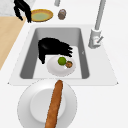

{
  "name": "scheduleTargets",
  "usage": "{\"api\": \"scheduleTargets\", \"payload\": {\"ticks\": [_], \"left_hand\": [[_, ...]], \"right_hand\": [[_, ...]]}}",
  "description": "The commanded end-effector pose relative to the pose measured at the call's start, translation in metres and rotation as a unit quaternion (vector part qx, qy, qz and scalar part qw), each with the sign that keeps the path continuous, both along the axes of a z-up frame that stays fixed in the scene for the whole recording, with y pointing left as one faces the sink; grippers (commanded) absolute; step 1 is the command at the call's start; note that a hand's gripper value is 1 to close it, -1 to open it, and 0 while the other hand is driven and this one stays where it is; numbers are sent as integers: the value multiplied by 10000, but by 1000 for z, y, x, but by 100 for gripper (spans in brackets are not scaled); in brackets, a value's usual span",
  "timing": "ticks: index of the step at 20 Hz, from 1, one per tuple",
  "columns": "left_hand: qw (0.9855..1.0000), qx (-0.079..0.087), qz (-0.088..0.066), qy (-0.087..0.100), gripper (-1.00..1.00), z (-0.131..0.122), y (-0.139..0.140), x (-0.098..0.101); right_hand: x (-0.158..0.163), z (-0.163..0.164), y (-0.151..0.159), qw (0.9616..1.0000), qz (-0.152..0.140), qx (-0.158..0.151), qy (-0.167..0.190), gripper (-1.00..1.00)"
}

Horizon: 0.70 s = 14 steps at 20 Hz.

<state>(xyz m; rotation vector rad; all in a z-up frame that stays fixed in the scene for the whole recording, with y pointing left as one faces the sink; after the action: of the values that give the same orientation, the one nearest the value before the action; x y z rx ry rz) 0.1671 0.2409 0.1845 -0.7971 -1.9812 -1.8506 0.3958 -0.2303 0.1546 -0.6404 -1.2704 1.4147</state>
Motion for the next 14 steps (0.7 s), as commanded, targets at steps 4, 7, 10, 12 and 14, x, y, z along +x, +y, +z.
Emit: {"api": "scheduleTargets", "payload": {"ticks": [4, 7, 10, 12, 14], "left_hand": [[10000, -1, 4, -3, 0, 0, 0, 0], [10000, -2, 7, -5, 0, 0, 0, 0], [10000, -3, 9, -6, 0, 0, 0, 0], [10000, -3, 10, -7, 0, 0, 0, 0], [10000, -4, 11, -8, 0, 0, 0, 0]], "right_hand": [[43, 10, 22, 9959, -143, -39, -896, -100], [61, 18, 31, 9927, -214, -51, -1189, -100], [80, 26, 39, 9892, -257, -60, -1442, -100], [91, 31, 44, 9861, -294, -80, -1633, -100], [104, 37, 49, 9826, -338, -88, -1822, -100]]}}
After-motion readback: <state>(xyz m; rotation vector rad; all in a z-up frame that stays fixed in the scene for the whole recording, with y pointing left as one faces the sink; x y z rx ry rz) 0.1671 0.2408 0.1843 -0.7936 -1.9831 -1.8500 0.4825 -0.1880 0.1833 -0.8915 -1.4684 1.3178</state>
